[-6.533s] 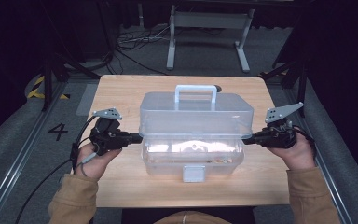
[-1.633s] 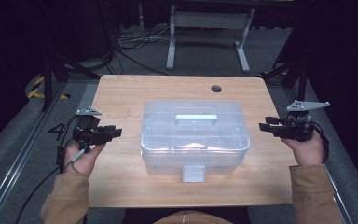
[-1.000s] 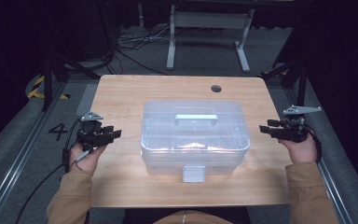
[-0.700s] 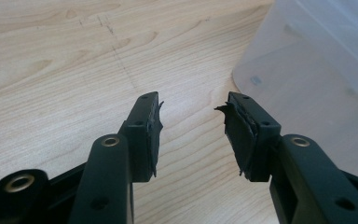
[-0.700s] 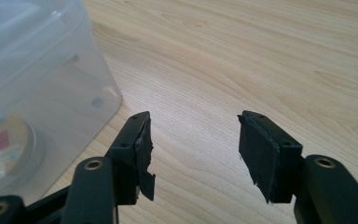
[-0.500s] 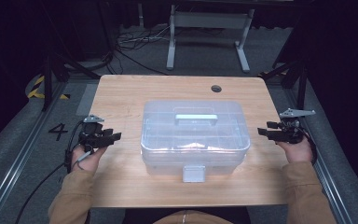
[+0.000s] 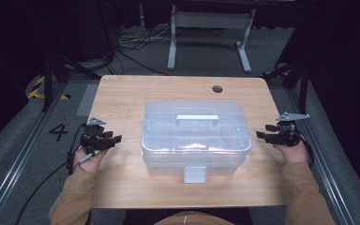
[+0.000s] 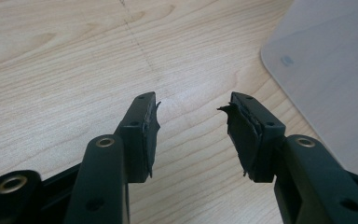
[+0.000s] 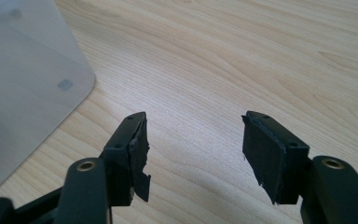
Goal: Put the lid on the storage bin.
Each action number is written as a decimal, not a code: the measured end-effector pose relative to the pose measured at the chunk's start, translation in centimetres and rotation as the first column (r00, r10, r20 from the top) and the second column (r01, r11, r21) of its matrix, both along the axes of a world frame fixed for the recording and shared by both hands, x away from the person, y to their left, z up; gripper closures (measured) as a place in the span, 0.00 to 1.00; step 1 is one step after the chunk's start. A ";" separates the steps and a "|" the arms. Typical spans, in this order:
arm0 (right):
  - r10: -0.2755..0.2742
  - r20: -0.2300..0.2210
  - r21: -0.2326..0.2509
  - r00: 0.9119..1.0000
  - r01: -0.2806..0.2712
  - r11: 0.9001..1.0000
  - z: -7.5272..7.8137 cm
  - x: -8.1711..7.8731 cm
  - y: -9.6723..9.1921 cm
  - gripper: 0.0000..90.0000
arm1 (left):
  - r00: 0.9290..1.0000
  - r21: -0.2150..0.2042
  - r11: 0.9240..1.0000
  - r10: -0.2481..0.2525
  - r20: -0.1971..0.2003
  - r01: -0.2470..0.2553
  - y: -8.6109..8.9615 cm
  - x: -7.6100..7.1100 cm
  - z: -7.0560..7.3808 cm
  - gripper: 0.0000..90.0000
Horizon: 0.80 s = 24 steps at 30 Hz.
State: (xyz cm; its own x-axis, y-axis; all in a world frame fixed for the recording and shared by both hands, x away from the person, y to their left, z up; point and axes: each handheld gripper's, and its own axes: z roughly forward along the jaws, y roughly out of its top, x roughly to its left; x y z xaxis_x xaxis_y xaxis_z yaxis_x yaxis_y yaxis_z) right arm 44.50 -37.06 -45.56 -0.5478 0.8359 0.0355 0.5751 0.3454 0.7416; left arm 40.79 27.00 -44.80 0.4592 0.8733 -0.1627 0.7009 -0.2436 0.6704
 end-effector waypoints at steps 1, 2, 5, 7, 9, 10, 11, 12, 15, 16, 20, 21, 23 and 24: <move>0.000 -0.003 -0.001 1.000 0.000 1.000 -0.2 0.1 0.1 0.46 | 1.000 -0.003 1.000 0.000 -0.004 0.000 0.0 0.0 -0.1 0.59; 0.000 -0.003 -0.004 1.000 0.000 1.000 -0.3 0.1 0.1 0.46 | 1.000 -0.001 1.000 -0.002 -0.006 0.002 0.0 0.0 -0.1 0.58; 0.000 -0.018 -0.011 1.000 -0.001 1.000 -0.8 0.3 0.2 0.46 | 1.000 0.009 1.000 -0.013 -0.023 0.013 -0.3 0.1 -0.4 0.58; 0.000 -0.025 -0.018 1.000 0.000 1.000 -1.1 0.3 0.3 0.46 | 0.999 0.018 1.000 -0.024 -0.030 0.025 -0.3 0.2 -0.5 0.58; 0.001 -0.030 -0.019 1.000 -0.001 1.000 -1.4 0.4 0.4 0.46 | 0.999 0.016 0.999 -0.027 -0.038 0.027 -0.4 0.3 -0.5 0.58; 0.001 -0.033 -0.020 0.999 -0.002 1.000 -1.5 0.4 0.4 0.46 | 0.998 0.025 0.999 -0.036 -0.045 0.037 -0.6 0.3 -0.7 0.58; 0.003 -0.037 -0.021 0.999 -0.004 1.000 -1.5 0.4 0.4 0.46 | 0.998 0.028 0.999 -0.041 -0.053 0.043 -0.7 0.3 -0.8 0.58; 0.004 -0.039 -0.026 0.999 -0.005 1.000 -1.6 0.5 0.5 0.46 | 0.997 0.026 0.998 -0.048 -0.064 0.050 -0.8 0.4 -0.8 0.58; 0.008 -0.049 -0.034 0.999 -0.009 0.999 -1.9 0.5 0.7 0.46 | 0.994 0.038 0.997 -0.068 -0.084 0.071 -1.2 0.5 -1.1 0.58; 0.007 -0.051 -0.034 0.999 -0.009 0.999 -1.9 0.5 0.7 0.46 | 0.993 0.042 0.996 -0.073 -0.089 0.077 -1.3 0.5 -1.2 0.58; 0.013 -0.060 -0.040 0.998 -0.015 0.999 -2.1 0.6 0.9 0.46 | 0.991 0.051 0.995 -0.085 -0.100 0.090 -1.5 0.5 -1.3 0.58; 0.015 -0.061 -0.045 0.998 -0.018 0.999 -2.2 0.6 0.9 0.46 | 0.992 0.055 0.995 -0.083 -0.099 0.089 -1.6 0.5 -1.3 0.58; 0.015 -0.069 -0.048 0.998 -0.019 0.999 -2.3 0.6 1.0 0.46 | 0.990 0.067 0.993 -0.091 -0.104 0.098 -1.6 0.6 -1.4 0.58; 0.016 -0.071 -0.048 0.997 -0.020 0.999 -2.4 0.6 1.0 0.46 | 0.990 0.067 0.993 -0.090 -0.105 0.098 -1.6 0.6 -1.5 0.58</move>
State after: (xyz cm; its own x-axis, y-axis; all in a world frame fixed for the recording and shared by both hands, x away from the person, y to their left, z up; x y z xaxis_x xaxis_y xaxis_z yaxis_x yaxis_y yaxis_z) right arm 45.13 -36.07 -47.95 -0.5603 0.8276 0.0344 0.6189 0.3906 0.6814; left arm 41.41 25.36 -46.26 0.5240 0.8383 -0.1509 0.7363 -0.3568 0.5749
